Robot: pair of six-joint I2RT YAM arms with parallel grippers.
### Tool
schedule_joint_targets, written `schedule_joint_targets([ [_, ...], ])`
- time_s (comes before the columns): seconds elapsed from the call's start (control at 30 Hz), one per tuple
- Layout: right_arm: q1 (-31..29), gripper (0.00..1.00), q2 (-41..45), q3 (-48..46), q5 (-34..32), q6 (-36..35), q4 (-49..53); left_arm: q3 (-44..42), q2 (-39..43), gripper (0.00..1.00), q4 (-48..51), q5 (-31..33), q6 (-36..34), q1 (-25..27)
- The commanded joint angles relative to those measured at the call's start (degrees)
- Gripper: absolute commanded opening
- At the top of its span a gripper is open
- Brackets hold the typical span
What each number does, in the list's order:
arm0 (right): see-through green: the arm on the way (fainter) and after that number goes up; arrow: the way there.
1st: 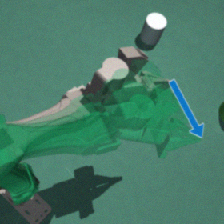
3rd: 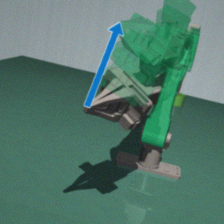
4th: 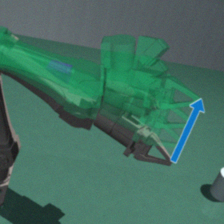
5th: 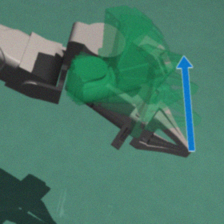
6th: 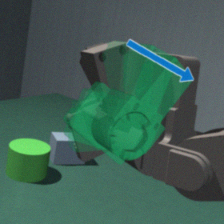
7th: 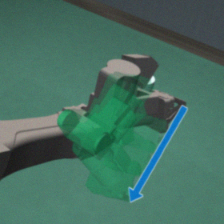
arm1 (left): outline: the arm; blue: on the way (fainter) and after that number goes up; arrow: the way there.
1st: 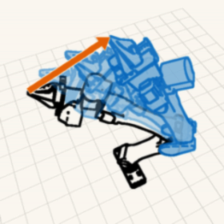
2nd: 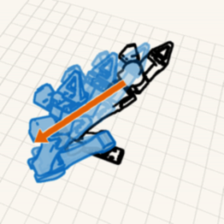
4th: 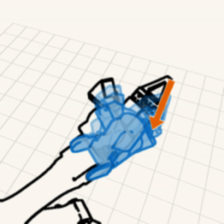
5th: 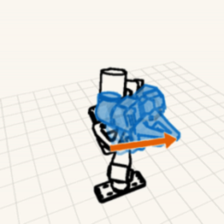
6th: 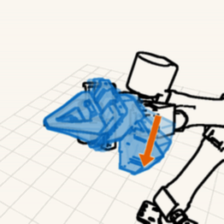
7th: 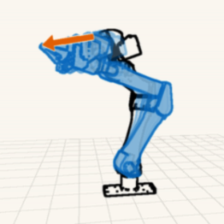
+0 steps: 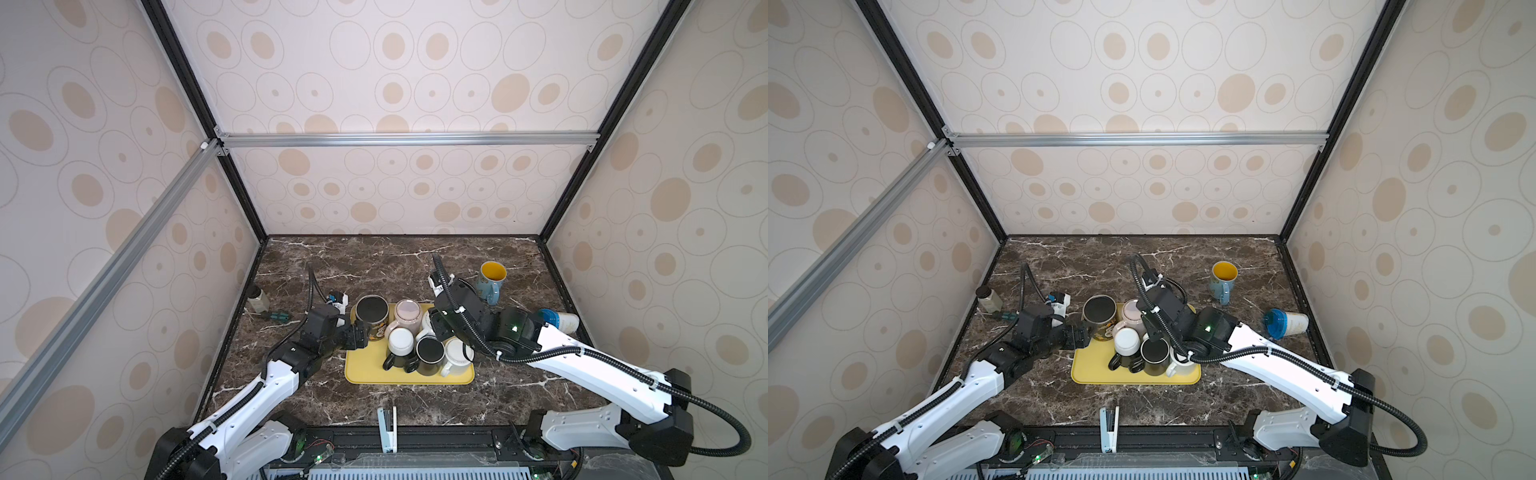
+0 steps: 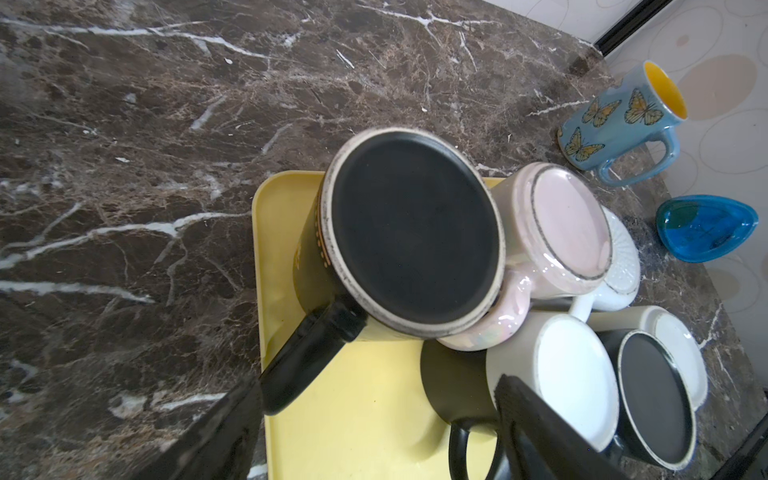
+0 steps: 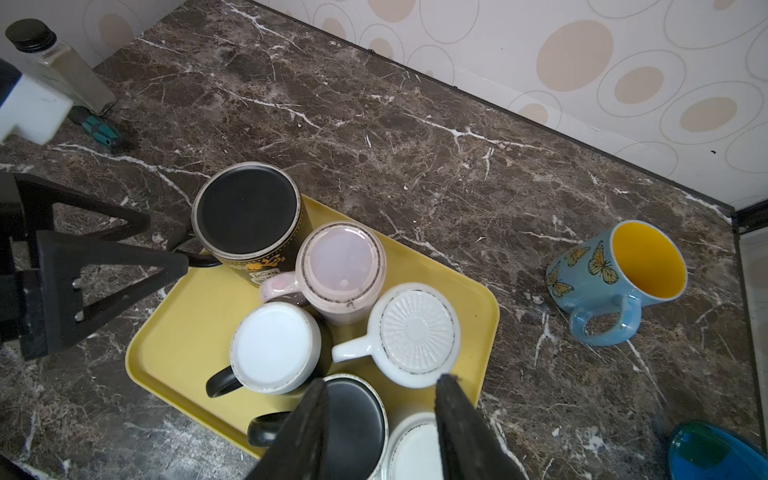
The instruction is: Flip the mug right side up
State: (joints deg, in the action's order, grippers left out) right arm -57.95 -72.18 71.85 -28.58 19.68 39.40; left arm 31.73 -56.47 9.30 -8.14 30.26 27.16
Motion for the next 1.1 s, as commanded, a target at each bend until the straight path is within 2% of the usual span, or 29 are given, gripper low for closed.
schedule_joint_targets([
  [0.0, -0.4, 0.44, 0.5, -0.1, -1.0, -0.1, 0.0, -0.3, -0.4, 0.90, -1.4, 1.5, 0.6, 0.5],
  [0.23, -0.4, 0.44, 0.0, 0.0, -0.8, -0.3, -0.6, 0.0, -1.2, 0.94, -3.1, 2.9, 0.4, 0.6],
  [0.53, -0.4, 0.43, -0.4, 0.4, -0.9, -1.0, -1.1, -0.4, -3.5, 0.96, -9.9, -0.6, 0.2, 0.7],
  [0.8, -0.3, 0.43, -0.1, -0.1, -1.0, -0.7, -1.5, -1.8, -5.4, 0.95, -11.6, -2.0, 0.7, 0.6],
  [1.07, -0.3, 0.43, 0.6, -0.5, -1.4, -0.6, -1.6, -4.7, -3.6, 0.91, -13.6, -4.1, 3.1, 1.1],
])
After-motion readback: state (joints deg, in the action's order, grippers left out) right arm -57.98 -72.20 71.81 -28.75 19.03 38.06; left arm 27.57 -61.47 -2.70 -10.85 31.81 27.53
